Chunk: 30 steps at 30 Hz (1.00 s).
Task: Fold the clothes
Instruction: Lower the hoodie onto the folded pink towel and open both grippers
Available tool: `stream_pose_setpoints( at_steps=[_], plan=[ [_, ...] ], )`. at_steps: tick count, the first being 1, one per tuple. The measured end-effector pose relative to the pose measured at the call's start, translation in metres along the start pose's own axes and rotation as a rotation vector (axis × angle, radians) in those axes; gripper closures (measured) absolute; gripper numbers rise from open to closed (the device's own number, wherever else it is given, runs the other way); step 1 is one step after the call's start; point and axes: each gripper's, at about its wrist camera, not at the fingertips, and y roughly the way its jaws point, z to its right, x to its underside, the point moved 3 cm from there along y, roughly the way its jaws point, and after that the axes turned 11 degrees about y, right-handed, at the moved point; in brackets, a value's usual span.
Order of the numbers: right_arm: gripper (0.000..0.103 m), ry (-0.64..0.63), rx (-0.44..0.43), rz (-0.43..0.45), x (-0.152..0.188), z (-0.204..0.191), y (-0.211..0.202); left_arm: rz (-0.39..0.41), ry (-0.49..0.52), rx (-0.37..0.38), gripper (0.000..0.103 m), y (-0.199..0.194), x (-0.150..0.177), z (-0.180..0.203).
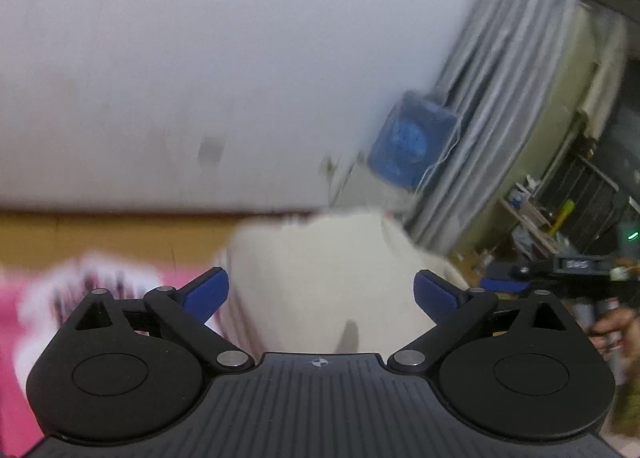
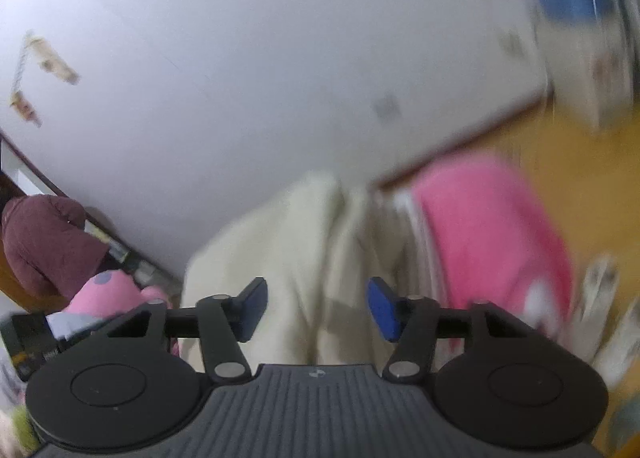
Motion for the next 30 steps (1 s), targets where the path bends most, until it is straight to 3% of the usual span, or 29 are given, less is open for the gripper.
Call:
stream_pose_setpoints(
  at_steps=[2,3,6,8,12,16,19,21,24,26,30],
  plan=[
    [0.067,-0.090,-0.006,0.013,0.008,-0.026,0.007,-0.032,0.021,0.018,0.008,0.029,-0.003,0.003],
    [0.071,-0.154,0.007,0.005,0.016,-0.038,0.018,-0.050,0.029,-0.008,0.012,0.045,-0.001,0.005],
    [0.081,-0.228,0.144,-0.034,0.047,-0.038,0.058,-0.117,0.050,-0.090,0.009,0.087,0.013,0.005],
    [0.090,-0.266,0.223,-0.033,0.071,-0.025,0.078,-0.152,0.025,-0.101,0.008,0.098,0.023,-0.001],
    [0.089,-0.214,0.239,0.027,0.074,-0.030,0.062,-0.130,0.036,-0.114,0.008,0.084,0.021,0.000],
    [0.089,-0.251,0.197,0.123,0.096,-0.049,-0.004,-0.071,0.092,-0.085,0.005,0.039,0.027,0.011],
    [0.089,-0.292,0.178,0.104,0.131,-0.056,-0.026,-0.088,0.173,-0.054,0.004,0.020,0.052,0.032],
    [0.089,-0.348,0.232,0.037,0.155,-0.050,-0.006,-0.143,0.245,-0.030,0.003,0.025,0.076,0.051],
    [0.089,-0.340,0.331,-0.037,0.182,-0.025,0.032,-0.224,0.403,-0.129,0.002,0.044,0.100,0.070],
    [0.089,-0.289,0.333,-0.031,0.186,-0.023,0.031,-0.218,0.411,-0.146,0.003,0.038,0.100,0.074],
    [0.088,-0.168,0.293,0.050,0.187,-0.017,-0.022,-0.191,0.407,-0.130,0.002,0.012,0.093,0.083]
  ],
)
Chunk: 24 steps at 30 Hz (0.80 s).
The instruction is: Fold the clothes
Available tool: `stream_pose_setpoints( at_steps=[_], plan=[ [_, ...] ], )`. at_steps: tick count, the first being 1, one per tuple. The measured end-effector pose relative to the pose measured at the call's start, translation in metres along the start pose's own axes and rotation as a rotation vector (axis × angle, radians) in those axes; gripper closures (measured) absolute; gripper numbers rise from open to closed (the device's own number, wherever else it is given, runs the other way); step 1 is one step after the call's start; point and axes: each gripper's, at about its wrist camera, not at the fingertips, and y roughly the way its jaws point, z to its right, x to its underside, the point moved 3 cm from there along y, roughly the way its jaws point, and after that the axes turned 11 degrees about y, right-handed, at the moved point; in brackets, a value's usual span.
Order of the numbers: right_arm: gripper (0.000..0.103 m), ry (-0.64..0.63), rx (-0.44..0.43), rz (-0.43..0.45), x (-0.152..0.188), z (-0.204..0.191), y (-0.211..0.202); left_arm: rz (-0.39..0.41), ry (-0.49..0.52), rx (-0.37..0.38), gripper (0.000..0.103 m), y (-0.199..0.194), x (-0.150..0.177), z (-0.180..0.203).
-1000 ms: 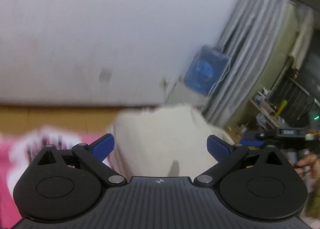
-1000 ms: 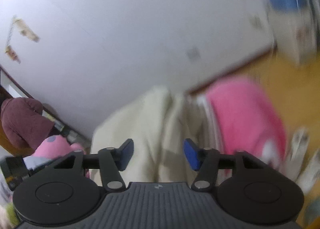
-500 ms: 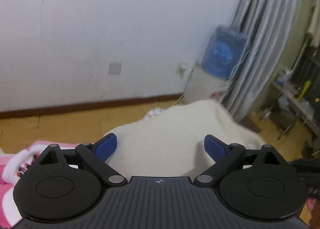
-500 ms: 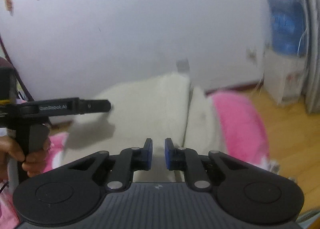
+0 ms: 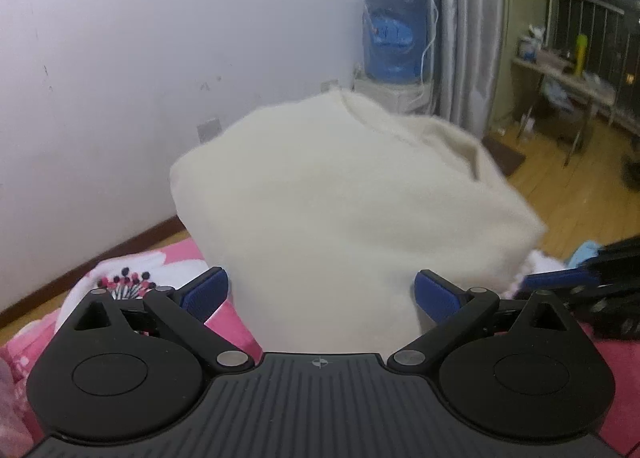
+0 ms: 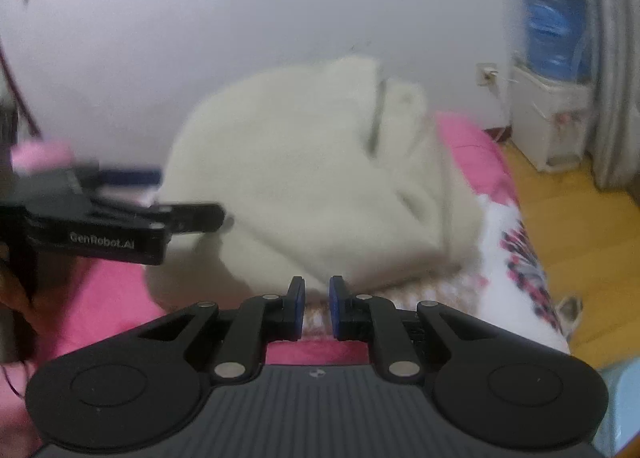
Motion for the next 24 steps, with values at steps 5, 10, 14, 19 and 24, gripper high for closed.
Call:
stream_pose_setpoints(
  at_steps=[5,10,14,19,24],
  plan=[
    [0.087,0.235,0.057,-0.023,-0.005,0.062,-0.027,-0.223,0.060,0.018,0.001,0.024,0.014,0.022],
    [0.087,0.306,0.036,-0.081,-0.007,0.084,-0.071,-0.290,-0.177,-0.073,0.007,-0.014,0.031,0.014],
    [0.084,0.224,0.027,-0.163,-0.006,0.068,-0.111,-0.197,-0.335,-0.095,0.000,-0.096,0.017,0.021],
    [0.063,0.032,0.055,-0.242,0.007,0.024,-0.140,-0.144,-0.349,-0.106,0.000,-0.121,-0.010,0.047],
    [0.033,-0.090,0.124,-0.205,0.024,-0.005,-0.124,-0.174,-0.422,-0.134,0.000,-0.116,0.008,0.061]
  ],
)
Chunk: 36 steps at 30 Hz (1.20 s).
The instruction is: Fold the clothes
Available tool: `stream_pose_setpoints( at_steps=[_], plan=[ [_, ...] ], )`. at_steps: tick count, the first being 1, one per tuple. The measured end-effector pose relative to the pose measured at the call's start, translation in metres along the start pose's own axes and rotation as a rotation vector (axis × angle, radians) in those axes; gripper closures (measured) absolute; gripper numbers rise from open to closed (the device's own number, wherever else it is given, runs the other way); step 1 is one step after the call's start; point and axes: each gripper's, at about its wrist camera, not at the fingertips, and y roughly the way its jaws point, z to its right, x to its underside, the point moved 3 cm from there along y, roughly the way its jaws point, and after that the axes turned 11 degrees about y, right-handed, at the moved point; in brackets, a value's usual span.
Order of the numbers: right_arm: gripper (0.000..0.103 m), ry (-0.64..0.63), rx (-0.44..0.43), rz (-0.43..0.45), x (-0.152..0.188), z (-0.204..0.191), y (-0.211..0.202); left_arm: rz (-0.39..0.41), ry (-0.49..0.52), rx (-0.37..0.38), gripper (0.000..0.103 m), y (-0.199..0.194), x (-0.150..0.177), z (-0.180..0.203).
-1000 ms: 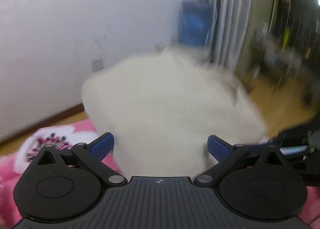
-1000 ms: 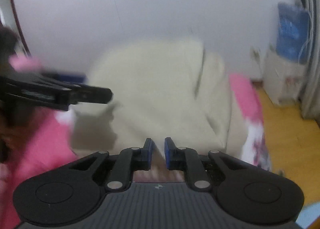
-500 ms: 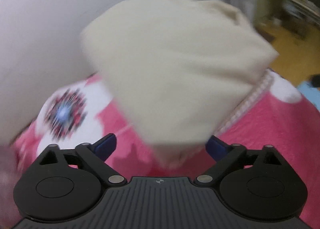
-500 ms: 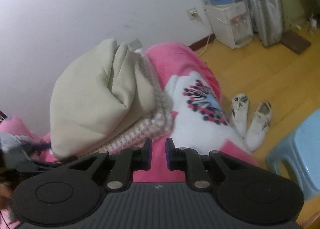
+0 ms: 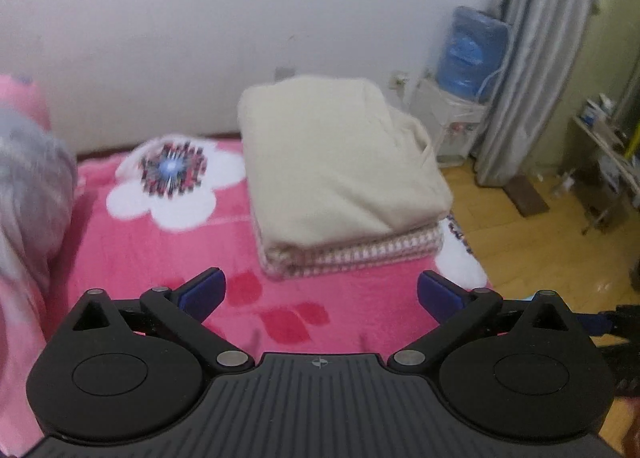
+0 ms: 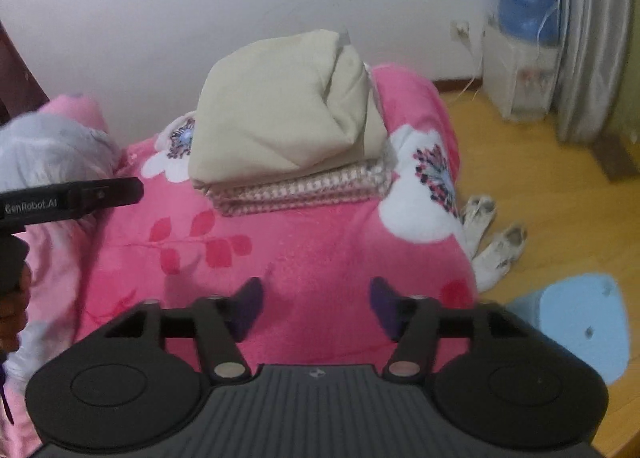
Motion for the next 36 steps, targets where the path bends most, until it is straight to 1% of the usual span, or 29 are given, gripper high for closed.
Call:
stream_pose_setpoints(
  at_steps=[3,5,7,9,11,13,16,21,26,29,36],
  plan=[
    [0.027,0.001,0.049,0.000,0.016,-0.010,0.021,-0.023,-0.008,-0.037,0.000,0.010,0.019,0.002],
    [0.025,0.011,0.081,-0.003,0.029,-0.014,0.035,-0.045,-0.006,-0.069,0.000,0.016,0.033,0.003],
    [0.023,0.018,0.114,0.006,0.043,-0.017,0.043,-0.081,0.006,-0.116,0.000,0.022,0.046,0.005],
    [0.019,0.018,0.151,0.026,0.055,-0.020,0.045,-0.101,0.009,-0.149,0.000,0.022,0.056,0.006],
    [0.017,0.016,0.183,0.054,0.063,-0.021,0.041,-0.107,0.013,-0.149,0.000,0.018,0.063,0.008],
    [0.015,0.019,0.196,0.083,0.069,-0.023,0.033,-0.114,0.018,-0.138,0.001,0.013,0.070,0.009],
    [0.010,0.019,0.207,0.128,0.075,-0.026,0.017,-0.082,0.002,-0.150,0.001,-0.003,0.077,0.014],
    [0.004,0.014,0.207,0.176,0.079,-0.036,-0.013,-0.037,-0.050,-0.137,0.000,-0.032,0.078,0.022],
    [0.003,0.025,0.225,0.175,0.088,-0.039,-0.034,-0.004,-0.083,-0.155,0.000,-0.060,0.081,0.032],
    [0.002,0.011,0.236,0.180,0.092,-0.040,-0.044,-0.005,-0.094,-0.157,0.000,-0.072,0.083,0.035],
    [0.002,-0.018,0.247,0.159,0.102,-0.043,-0.057,0.003,-0.069,-0.186,0.000,-0.090,0.086,0.040]
  ],
)
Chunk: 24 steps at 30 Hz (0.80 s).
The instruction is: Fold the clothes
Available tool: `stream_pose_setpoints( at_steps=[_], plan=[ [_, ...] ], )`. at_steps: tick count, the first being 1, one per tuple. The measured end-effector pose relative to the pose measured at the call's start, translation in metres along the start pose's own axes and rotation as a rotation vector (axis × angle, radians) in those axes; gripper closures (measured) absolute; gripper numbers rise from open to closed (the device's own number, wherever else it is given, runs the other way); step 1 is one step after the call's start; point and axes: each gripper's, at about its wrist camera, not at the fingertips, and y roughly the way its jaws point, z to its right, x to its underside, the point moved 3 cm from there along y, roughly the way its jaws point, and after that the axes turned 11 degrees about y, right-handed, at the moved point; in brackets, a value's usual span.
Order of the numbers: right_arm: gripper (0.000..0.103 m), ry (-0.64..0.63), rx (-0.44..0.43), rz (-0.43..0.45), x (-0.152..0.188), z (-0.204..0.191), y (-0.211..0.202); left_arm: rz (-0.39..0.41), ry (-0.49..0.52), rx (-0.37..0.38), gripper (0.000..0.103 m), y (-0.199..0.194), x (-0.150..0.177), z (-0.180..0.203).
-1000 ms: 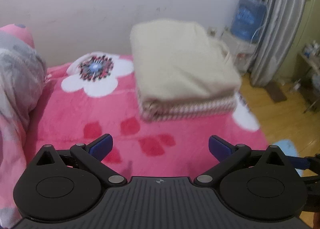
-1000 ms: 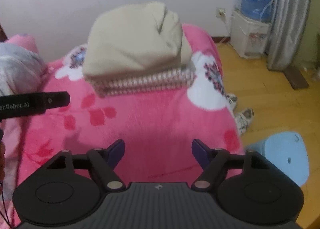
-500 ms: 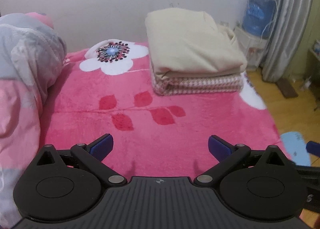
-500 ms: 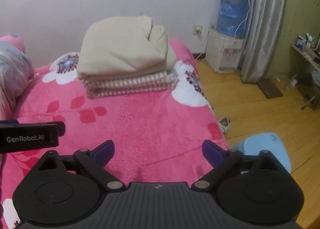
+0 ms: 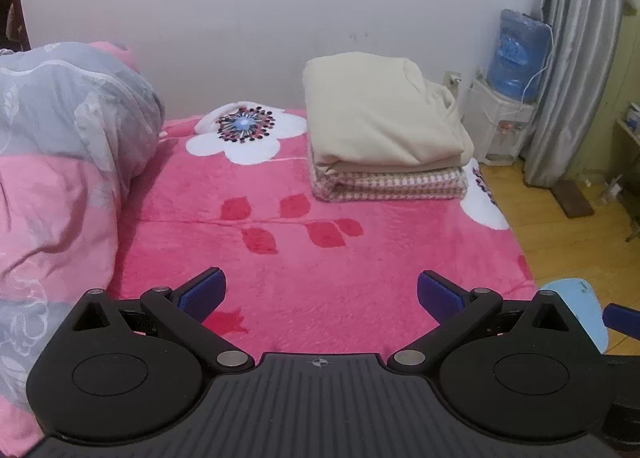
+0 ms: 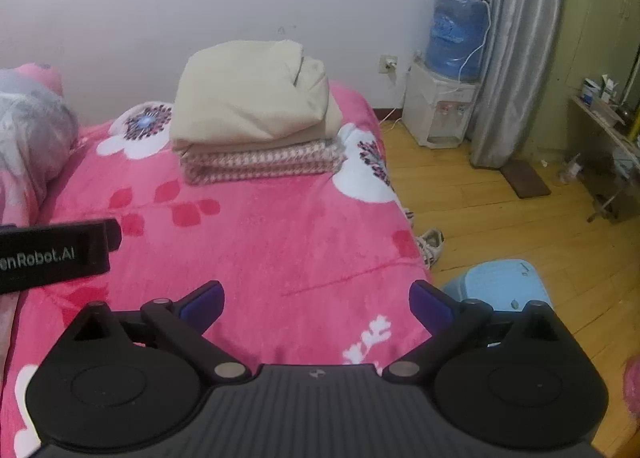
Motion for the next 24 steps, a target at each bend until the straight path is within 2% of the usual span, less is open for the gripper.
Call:
stream_pose_setpoints(
  at_steps=[24],
  plan=[
    [0.001,-0.016,0.018,0.007,-0.0001,-0.0034,-0.0026,0.009,0.009,-0.007,0.000,0.0011,0.0003,-0.0009]
  ],
)
